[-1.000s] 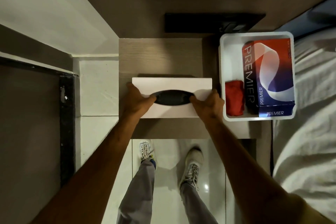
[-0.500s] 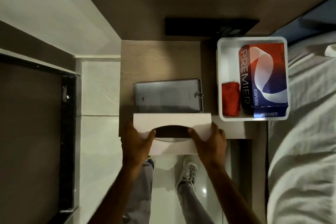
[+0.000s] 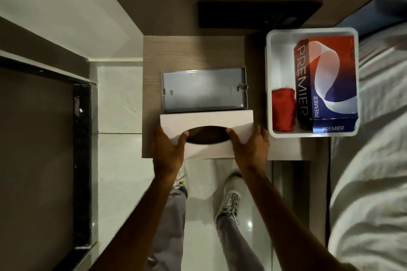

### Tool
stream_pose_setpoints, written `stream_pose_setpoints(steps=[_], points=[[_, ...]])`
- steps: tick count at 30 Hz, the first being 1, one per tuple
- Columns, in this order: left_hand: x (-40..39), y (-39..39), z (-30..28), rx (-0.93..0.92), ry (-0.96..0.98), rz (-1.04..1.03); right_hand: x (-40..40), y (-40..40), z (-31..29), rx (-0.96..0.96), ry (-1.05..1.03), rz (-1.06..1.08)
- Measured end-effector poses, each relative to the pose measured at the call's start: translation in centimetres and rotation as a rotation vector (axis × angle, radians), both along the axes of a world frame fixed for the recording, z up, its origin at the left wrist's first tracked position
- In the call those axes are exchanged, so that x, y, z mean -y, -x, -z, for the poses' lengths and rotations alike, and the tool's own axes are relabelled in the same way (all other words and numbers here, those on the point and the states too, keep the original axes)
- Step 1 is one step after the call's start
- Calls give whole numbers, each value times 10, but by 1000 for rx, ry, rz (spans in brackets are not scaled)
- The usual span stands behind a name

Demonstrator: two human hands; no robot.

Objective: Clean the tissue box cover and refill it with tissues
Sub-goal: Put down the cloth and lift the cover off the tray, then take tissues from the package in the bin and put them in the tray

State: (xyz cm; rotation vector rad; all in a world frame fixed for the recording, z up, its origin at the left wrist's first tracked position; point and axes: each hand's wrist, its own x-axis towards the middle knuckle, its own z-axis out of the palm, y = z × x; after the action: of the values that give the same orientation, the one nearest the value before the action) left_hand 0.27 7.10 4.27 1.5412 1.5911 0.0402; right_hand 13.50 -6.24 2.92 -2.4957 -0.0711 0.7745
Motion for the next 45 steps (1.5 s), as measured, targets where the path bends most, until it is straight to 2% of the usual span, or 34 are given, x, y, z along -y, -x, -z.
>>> stream_pose_setpoints(steps=[7,12,15,19,21,23,26,29,34,38,41,45], points=[[-10,-5,-1,-48,-47,82,-2,-6,-15,-58,65,-80],[-10,0,-19,-151,-217,203,39,-33,-54,274,-4,-289],[3,-8,-31,-95,-341,214,63,-84,-62,350,22,-251],[35,-44,-36,10,-375,339,81,-145,-59,465,59,-127],[54,-67,-39,52,-396,451,91,-166,-54,420,78,-85],[74,-92,-43,101,-404,560,103,-178,-49,270,126,-74],[103,-130,-50,168,-381,706,113,-172,-40,155,264,-190],[127,-163,-53,192,-342,803,116,-167,-35,211,367,-260],[150,-203,-52,199,-314,837,121,-171,-46,304,295,-351],[165,-225,-50,89,-319,954,134,-182,-72,417,193,-488],[171,-242,-55,40,-269,864,132,-194,-94,529,66,-559],[174,-258,-74,123,-378,628,123,-205,-122,660,-41,-644]])
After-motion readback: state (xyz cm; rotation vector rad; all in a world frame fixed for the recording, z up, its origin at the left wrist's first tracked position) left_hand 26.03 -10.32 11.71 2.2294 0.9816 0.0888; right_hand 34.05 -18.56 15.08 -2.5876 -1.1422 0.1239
